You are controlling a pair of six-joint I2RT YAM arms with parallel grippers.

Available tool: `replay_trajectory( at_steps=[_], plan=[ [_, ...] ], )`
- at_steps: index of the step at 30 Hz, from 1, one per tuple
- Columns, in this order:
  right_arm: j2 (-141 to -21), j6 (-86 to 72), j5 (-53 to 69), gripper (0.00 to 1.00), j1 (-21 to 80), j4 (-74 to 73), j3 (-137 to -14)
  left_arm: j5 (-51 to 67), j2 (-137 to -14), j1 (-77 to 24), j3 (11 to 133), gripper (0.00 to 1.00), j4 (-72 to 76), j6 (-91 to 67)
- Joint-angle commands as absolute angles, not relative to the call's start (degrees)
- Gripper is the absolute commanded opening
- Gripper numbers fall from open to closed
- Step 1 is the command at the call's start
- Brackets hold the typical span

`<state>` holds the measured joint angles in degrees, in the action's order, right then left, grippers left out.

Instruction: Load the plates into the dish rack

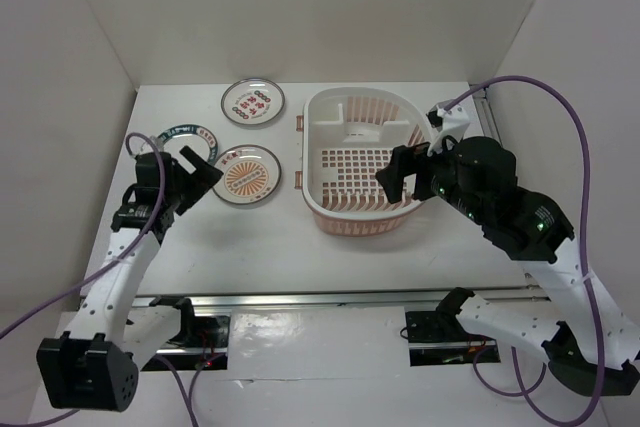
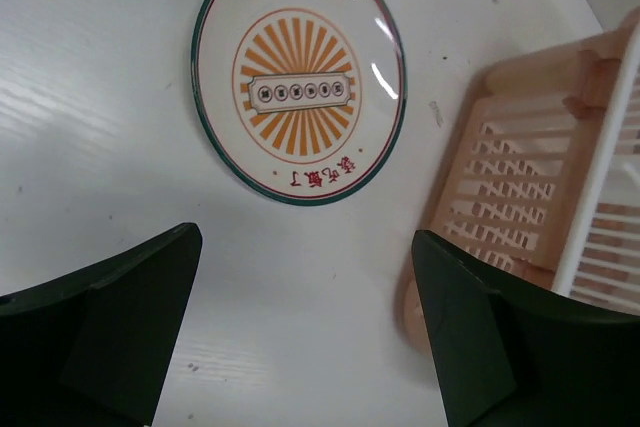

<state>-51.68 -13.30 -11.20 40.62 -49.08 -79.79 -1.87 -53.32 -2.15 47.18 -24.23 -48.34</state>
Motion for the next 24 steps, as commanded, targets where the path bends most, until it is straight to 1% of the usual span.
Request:
replay_trajectory(
  at_steps=[1, 5, 9, 10, 11, 15, 24],
  plan=[
    [-50.71, -11.78, -7.56, 1.00, 40.52, -43.42, -79.89, 9.14, -53.17, 1.40, 40.09, 1.00, -8.81, -55.28],
    [-50.71, -10.64, -3.96, 1.00, 40.52, -42.72, -79.89, 9.14, -55.45, 3.25, 34.81, 1.00, -2.82, -57.04],
    [-50.71, -10.63, -1.49, 1.00, 40.52, -41.48, -79.37, 9.14, -57.39, 3.25, 29.19, 0.99, 6.22, -59.58],
    [-50.71, -10.63, -1.49, 1.00, 40.52, -40.96, -79.37, 9.14, -58.44, 3.25, 26.66, 0.99, 10.85, -60.98],
    [-50.71, -10.63, -0.80, 1.00, 40.52, -40.96, -79.37, 10.10, -59.40, 3.25, 26.02, 0.97, 12.55, -61.00],
    [-50.10, -10.63, 0.52, 1.00, 40.52, -40.96, -79.37, 9.40, -66.25, 3.25, 25.32, 0.96, 15.46, -60.47],
    [-50.10, -10.63, 1.76, 1.00, 40.52, -39.20, -77.70, 5.80, -74.26, 1.58, 23.91, 0.92, 21.00, -62.31]
  ],
)
